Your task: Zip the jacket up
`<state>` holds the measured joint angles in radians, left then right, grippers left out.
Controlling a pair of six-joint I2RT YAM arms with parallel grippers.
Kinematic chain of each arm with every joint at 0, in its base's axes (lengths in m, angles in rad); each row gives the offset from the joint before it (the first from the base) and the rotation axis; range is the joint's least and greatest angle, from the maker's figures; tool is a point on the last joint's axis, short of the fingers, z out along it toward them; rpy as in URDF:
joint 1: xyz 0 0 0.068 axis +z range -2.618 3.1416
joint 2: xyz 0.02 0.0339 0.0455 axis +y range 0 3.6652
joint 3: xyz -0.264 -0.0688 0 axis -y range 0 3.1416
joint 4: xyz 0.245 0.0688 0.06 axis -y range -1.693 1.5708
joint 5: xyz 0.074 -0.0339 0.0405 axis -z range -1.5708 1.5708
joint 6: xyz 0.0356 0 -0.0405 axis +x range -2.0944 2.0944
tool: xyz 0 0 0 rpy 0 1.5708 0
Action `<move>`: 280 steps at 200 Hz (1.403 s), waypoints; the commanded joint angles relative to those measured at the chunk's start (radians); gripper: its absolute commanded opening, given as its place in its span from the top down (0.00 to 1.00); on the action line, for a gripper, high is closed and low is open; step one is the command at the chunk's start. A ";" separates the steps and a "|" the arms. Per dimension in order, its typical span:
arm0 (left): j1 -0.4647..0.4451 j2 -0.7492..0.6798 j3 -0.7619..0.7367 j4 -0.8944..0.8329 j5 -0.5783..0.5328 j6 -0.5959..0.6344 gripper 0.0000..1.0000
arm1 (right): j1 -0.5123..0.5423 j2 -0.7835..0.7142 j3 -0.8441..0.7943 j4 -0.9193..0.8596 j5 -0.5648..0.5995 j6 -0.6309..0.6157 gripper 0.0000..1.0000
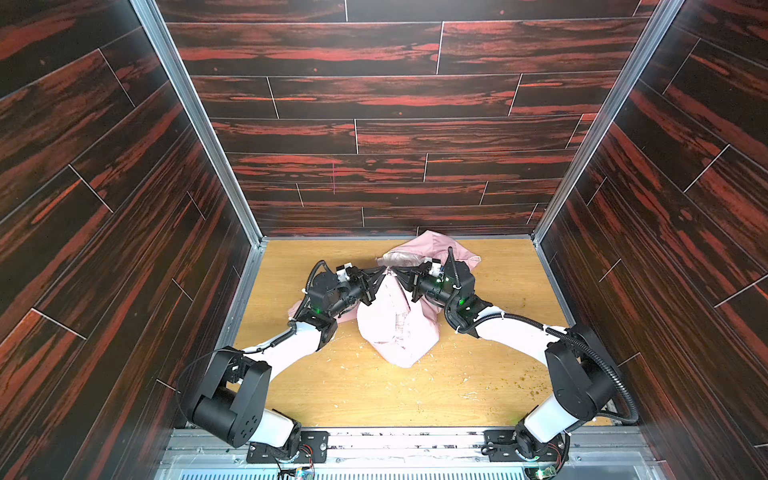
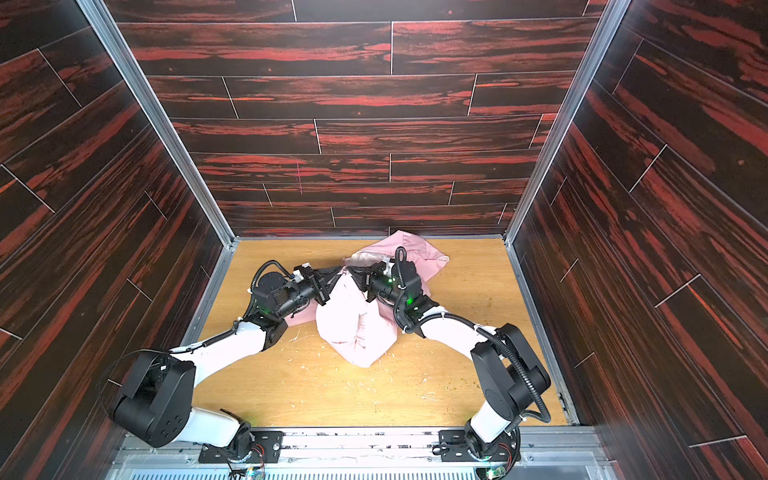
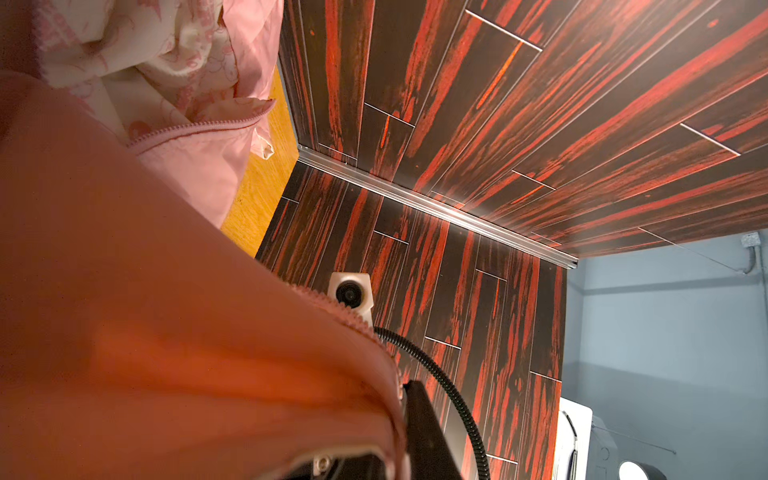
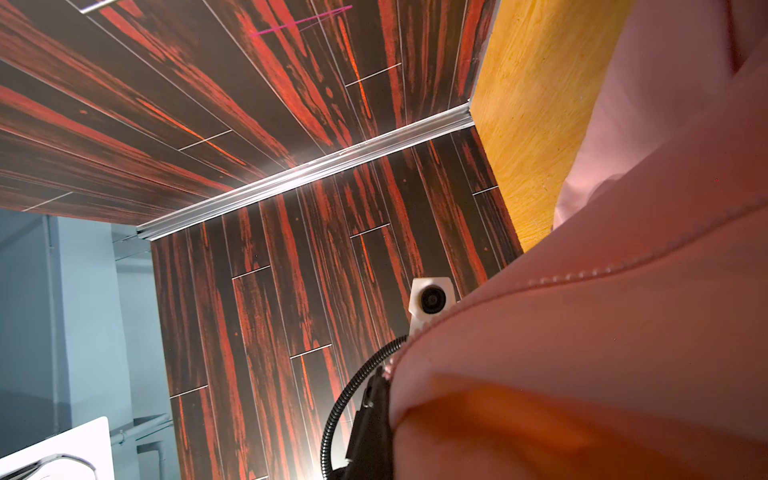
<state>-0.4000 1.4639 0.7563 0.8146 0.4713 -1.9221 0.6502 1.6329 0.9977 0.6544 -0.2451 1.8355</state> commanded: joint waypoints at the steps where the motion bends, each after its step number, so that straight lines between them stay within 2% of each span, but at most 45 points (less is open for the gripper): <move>1: -0.011 0.009 0.042 0.032 0.021 0.005 0.87 | 0.000 0.001 0.026 -0.026 -0.030 -0.021 1.00; 32: -0.016 0.017 0.042 0.036 0.028 0.005 0.87 | -0.002 -0.004 0.023 -0.033 -0.037 -0.025 1.00; 63: -0.019 0.027 0.044 0.056 0.027 0.002 1.00 | -0.007 -0.013 0.036 -0.068 -0.048 -0.051 1.00; 94: -0.023 0.040 0.046 0.093 0.018 -0.005 1.00 | -0.022 -0.025 0.051 -0.124 -0.067 -0.099 1.00; 140: -0.025 0.049 0.052 0.118 0.013 -0.004 1.00 | -0.033 -0.050 0.069 -0.184 -0.062 -0.147 0.82; 158: -0.028 0.051 0.052 0.123 0.010 -0.008 1.00 | -0.037 -0.053 0.066 -0.184 -0.057 -0.144 0.82; 174: -0.028 0.053 0.053 0.124 0.010 -0.009 1.00 | -0.039 -0.053 0.061 -0.179 -0.053 -0.138 0.88; 201: -0.028 0.055 0.052 0.126 0.008 -0.012 1.00 | -0.039 -0.050 0.058 -0.168 -0.054 -0.131 0.92; 234: -0.028 0.061 0.053 0.132 0.001 -0.017 1.00 | -0.041 -0.051 0.059 -0.162 -0.060 -0.130 0.92; 253: -0.028 0.063 0.056 0.135 0.000 -0.018 1.00 | -0.040 -0.054 0.058 -0.163 -0.066 -0.131 0.87; 280: -0.028 0.070 0.061 0.139 -0.002 -0.021 1.00 | -0.040 -0.058 0.052 -0.163 -0.068 -0.126 0.87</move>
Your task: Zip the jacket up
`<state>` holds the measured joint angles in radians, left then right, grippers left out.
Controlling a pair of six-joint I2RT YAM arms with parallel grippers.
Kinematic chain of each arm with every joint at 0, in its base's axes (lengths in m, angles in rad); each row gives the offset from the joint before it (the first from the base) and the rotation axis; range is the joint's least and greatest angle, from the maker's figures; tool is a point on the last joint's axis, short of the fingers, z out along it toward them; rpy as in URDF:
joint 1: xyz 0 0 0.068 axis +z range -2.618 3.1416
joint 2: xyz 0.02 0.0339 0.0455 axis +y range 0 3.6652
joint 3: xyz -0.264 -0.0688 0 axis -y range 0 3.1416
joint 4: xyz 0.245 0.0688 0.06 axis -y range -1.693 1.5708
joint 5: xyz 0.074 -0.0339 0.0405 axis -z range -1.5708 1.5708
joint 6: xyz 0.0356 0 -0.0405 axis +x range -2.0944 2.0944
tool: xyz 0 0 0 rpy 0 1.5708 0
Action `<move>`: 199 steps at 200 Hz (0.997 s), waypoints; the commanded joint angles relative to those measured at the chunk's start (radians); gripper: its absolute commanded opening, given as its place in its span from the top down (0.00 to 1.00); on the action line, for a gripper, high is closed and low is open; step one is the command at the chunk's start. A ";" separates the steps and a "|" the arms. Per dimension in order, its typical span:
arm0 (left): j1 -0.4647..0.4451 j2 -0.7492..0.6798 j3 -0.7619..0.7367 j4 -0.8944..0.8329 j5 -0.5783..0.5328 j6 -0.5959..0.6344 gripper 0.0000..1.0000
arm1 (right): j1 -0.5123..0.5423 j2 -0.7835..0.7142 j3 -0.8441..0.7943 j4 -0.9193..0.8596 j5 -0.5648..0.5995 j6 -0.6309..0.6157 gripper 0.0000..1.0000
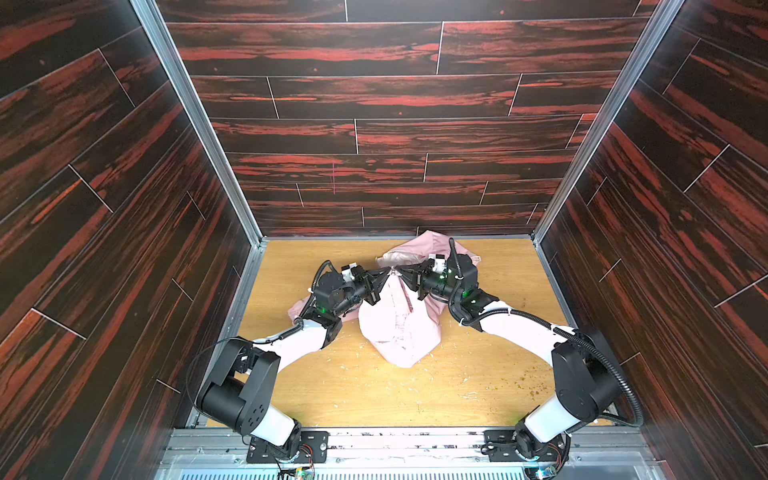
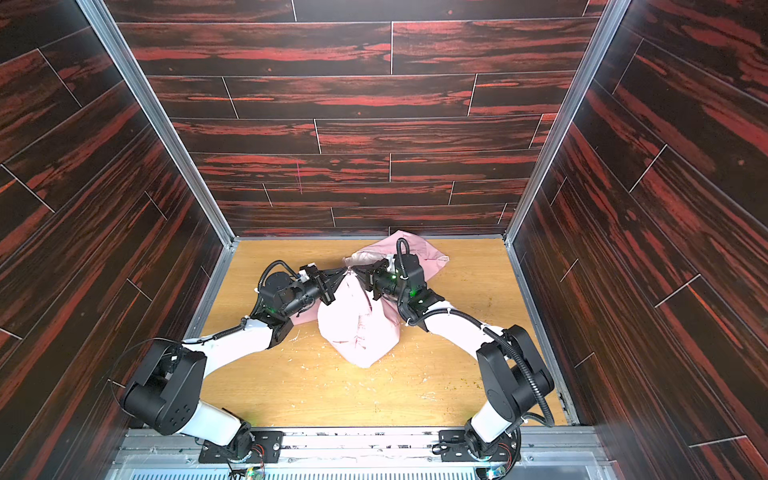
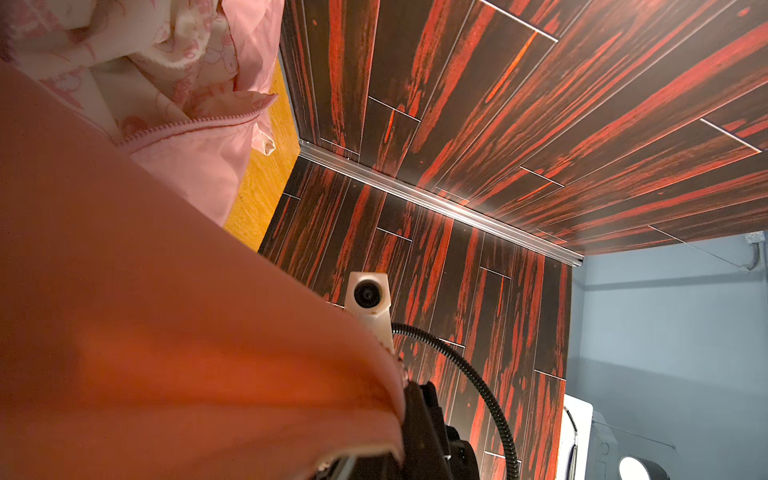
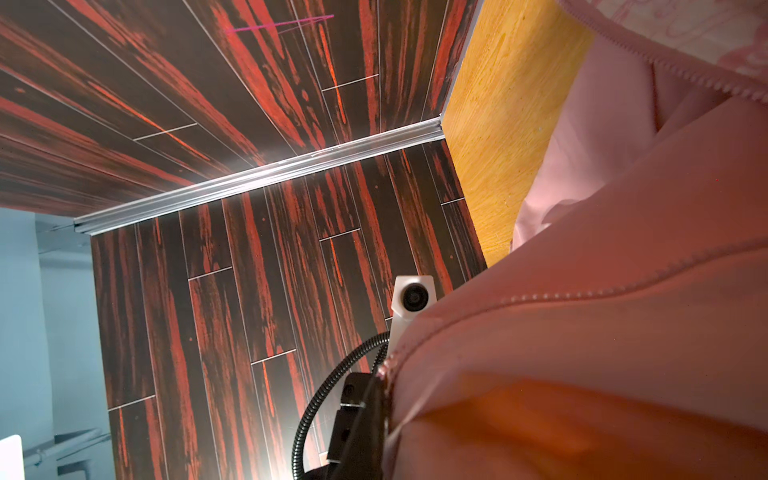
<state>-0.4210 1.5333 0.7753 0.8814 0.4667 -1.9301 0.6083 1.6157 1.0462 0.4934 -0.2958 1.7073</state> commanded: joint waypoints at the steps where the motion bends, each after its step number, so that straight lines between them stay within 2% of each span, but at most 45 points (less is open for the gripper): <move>1: -0.007 0.001 0.042 0.073 0.003 -0.013 1.00 | 0.001 -0.040 0.003 -0.002 -0.017 0.002 0.87; 79: -0.008 0.005 0.043 0.071 -0.003 -0.013 1.00 | -0.012 -0.057 -0.017 0.002 -0.016 0.009 0.83; 103: -0.007 0.005 0.043 0.070 -0.005 -0.013 1.00 | -0.015 -0.060 -0.023 0.011 -0.016 0.015 0.89; 132: -0.007 0.007 0.047 0.068 -0.007 -0.013 1.00 | -0.018 -0.065 -0.028 0.016 -0.016 0.017 0.92; 157: -0.008 0.006 0.048 0.067 -0.007 -0.013 1.00 | -0.018 -0.062 -0.029 0.022 -0.022 0.023 1.00; 199: -0.009 0.009 0.055 0.067 -0.007 -0.012 1.00 | -0.018 -0.064 -0.032 0.026 -0.023 0.022 1.00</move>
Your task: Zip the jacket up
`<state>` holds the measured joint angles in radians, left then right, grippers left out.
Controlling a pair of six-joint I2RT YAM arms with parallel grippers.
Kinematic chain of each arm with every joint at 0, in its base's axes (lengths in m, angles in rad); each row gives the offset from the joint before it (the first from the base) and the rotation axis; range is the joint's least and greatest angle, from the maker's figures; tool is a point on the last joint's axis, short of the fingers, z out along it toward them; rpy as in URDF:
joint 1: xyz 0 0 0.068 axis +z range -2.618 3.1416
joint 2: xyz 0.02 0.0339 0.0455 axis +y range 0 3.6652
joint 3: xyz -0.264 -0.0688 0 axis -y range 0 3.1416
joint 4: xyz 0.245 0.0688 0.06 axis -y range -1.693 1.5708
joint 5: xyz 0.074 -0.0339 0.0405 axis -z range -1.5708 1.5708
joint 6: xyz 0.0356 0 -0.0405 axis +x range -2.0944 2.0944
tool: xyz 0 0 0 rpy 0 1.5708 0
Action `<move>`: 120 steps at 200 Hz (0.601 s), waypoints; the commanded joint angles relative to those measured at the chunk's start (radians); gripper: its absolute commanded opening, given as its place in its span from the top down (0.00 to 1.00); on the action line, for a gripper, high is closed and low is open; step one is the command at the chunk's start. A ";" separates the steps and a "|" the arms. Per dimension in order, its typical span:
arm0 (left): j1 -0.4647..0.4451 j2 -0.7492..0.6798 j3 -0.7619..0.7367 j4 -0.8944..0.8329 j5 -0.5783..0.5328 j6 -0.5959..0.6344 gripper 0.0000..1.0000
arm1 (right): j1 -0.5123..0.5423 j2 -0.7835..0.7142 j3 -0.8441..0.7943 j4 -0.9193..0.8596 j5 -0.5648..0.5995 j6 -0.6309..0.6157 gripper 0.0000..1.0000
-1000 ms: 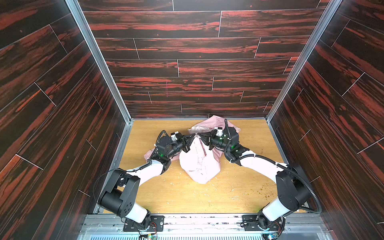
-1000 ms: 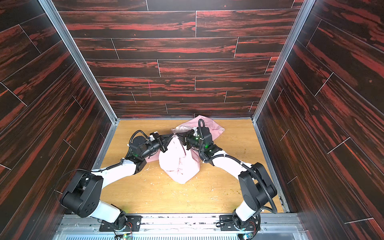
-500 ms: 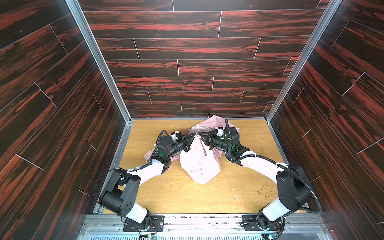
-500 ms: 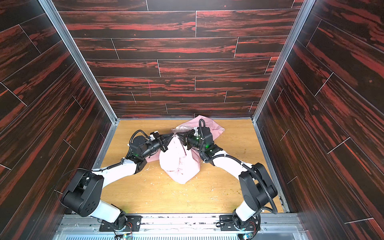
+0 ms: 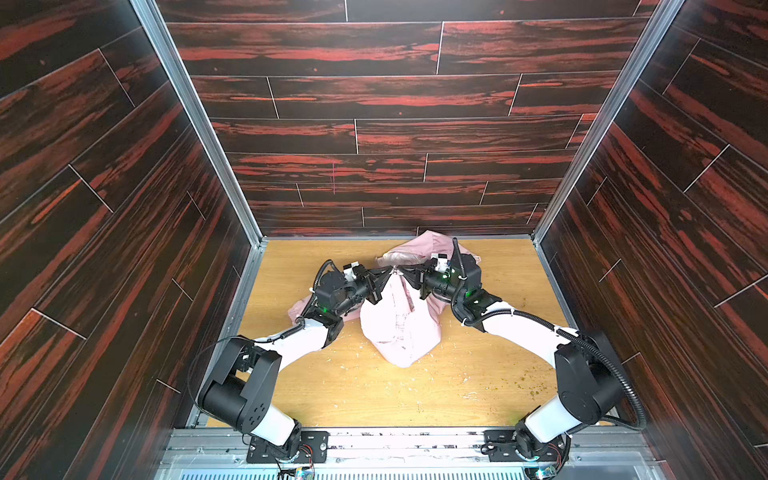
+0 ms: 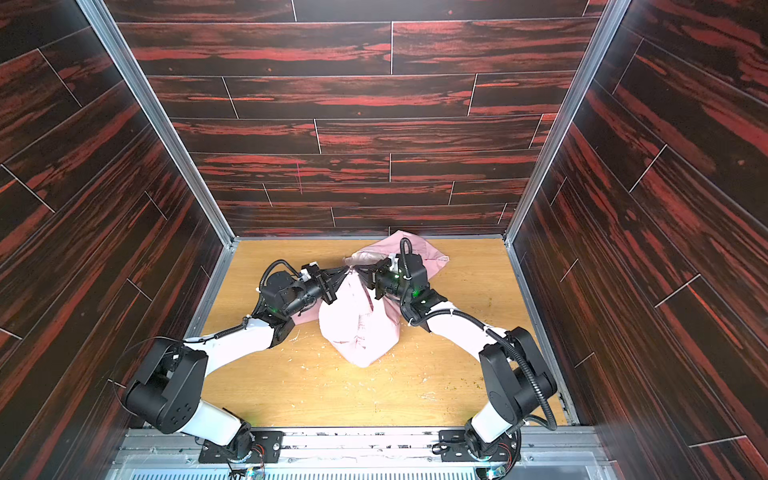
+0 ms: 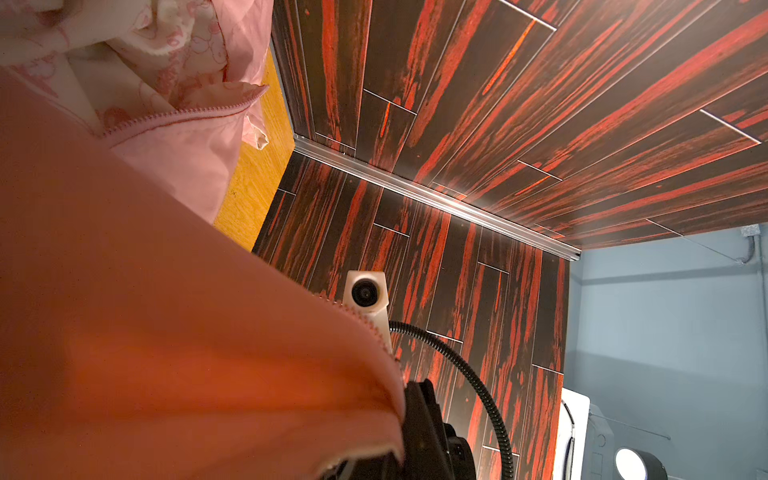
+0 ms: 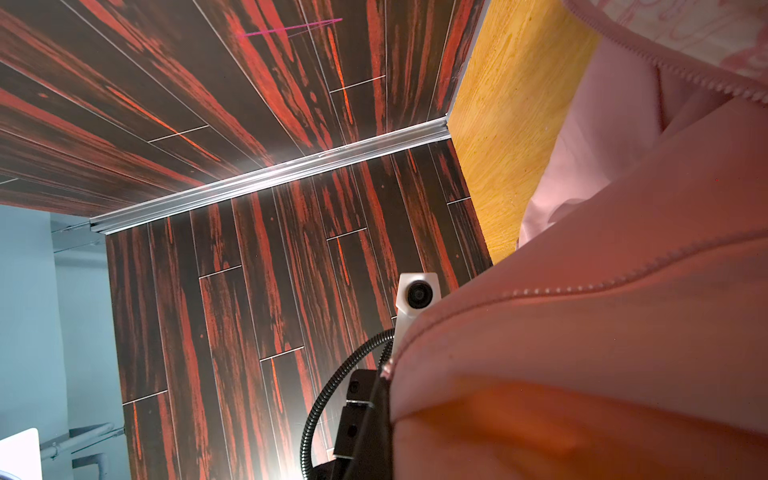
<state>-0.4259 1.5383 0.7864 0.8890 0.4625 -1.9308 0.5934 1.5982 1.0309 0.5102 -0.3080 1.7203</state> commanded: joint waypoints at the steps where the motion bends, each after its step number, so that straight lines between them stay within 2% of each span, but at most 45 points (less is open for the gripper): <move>1: -0.004 0.004 0.045 0.059 -0.003 -0.011 1.00 | -0.004 -0.046 -0.015 0.009 -0.012 0.008 1.00; 27: -0.004 0.021 0.073 0.060 0.001 -0.010 1.00 | 0.000 -0.044 0.016 -0.030 -0.029 -0.028 1.00; 77: -0.002 0.088 0.142 0.118 -0.027 -0.049 1.00 | 0.022 -0.076 0.089 -0.214 -0.013 -0.157 1.00; 120: 0.000 0.128 0.207 0.148 -0.044 -0.075 1.00 | 0.032 -0.072 0.099 -0.265 -0.030 -0.186 1.00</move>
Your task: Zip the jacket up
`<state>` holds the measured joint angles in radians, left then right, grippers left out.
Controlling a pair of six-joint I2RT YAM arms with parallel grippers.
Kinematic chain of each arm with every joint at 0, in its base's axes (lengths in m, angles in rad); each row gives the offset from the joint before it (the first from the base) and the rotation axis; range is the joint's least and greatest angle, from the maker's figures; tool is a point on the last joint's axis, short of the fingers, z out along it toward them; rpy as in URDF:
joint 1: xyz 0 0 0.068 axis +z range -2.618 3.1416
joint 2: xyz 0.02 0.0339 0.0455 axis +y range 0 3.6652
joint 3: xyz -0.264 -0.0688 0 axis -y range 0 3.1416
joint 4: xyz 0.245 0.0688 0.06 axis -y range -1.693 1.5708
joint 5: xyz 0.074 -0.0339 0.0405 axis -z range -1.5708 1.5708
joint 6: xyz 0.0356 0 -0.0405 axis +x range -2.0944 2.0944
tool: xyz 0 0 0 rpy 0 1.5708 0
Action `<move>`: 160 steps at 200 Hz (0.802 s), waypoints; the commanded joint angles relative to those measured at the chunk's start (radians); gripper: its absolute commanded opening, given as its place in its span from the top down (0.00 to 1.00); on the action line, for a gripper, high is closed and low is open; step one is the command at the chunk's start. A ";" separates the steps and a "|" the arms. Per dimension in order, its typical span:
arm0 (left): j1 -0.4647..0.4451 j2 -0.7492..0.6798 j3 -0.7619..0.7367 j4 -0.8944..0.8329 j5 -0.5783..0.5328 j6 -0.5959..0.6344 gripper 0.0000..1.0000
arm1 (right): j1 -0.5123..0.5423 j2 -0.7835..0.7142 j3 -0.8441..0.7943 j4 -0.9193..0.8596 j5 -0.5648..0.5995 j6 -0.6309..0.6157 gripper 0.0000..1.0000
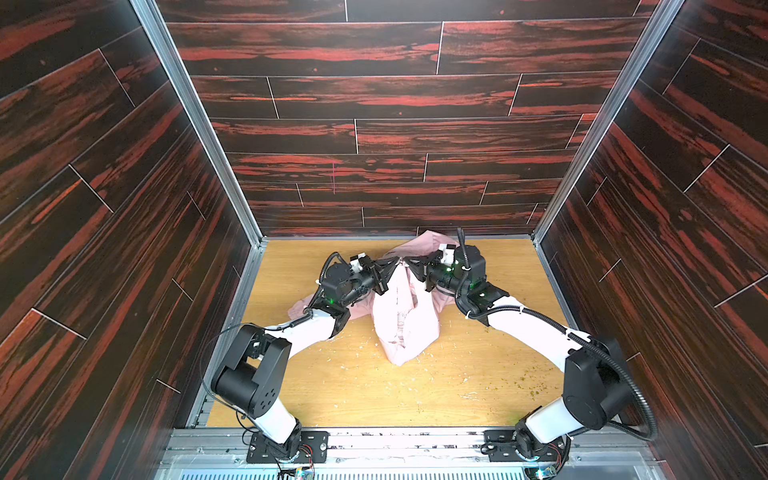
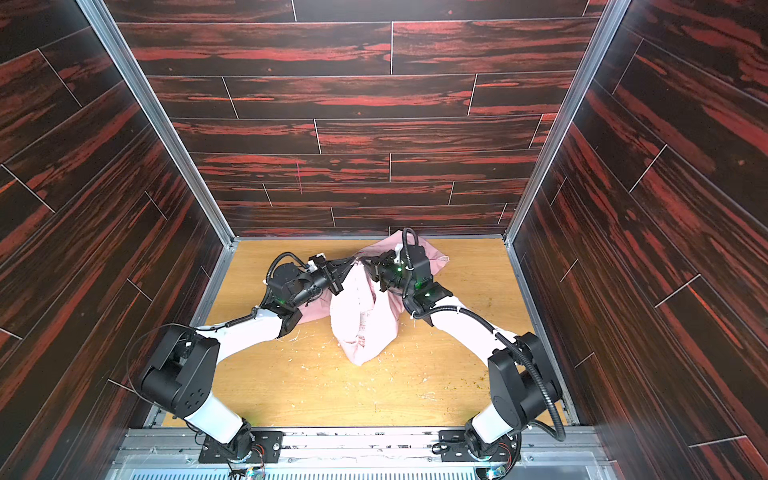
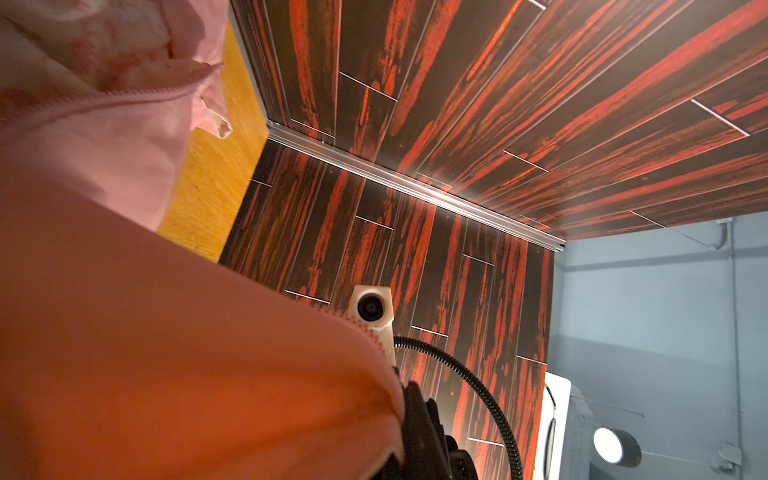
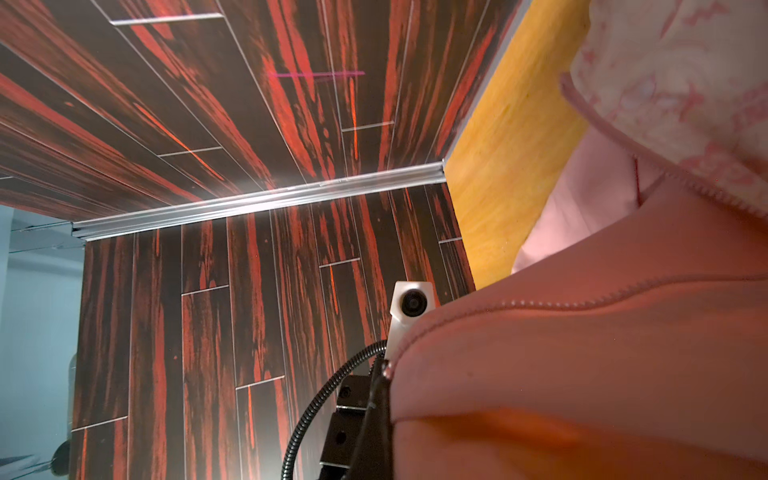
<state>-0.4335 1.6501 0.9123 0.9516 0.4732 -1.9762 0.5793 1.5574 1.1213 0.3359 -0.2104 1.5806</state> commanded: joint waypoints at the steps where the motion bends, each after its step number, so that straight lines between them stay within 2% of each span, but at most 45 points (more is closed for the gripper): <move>1: 0.008 0.016 0.083 0.084 -0.055 -0.028 1.00 | 0.047 -0.031 0.010 -0.091 -0.129 -0.046 1.00; 29: 0.009 0.029 0.094 0.070 -0.055 -0.022 1.00 | 0.062 -0.012 0.055 -0.099 -0.129 -0.076 1.00; 34: 0.010 0.034 0.094 0.070 -0.057 -0.024 1.00 | 0.065 -0.010 0.064 -0.102 -0.163 -0.082 1.00; 104: 0.033 0.095 0.200 0.067 -0.054 -0.018 1.00 | 0.105 0.029 0.126 -0.165 -0.247 -0.134 1.00; 160: 0.032 0.041 0.176 0.066 -0.069 -0.019 1.00 | 0.049 0.005 0.126 -0.251 -0.213 -0.231 1.00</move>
<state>-0.4137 1.7241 1.0584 0.9665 0.5247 -1.9862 0.5762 1.5589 1.2510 0.2470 -0.1680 1.4235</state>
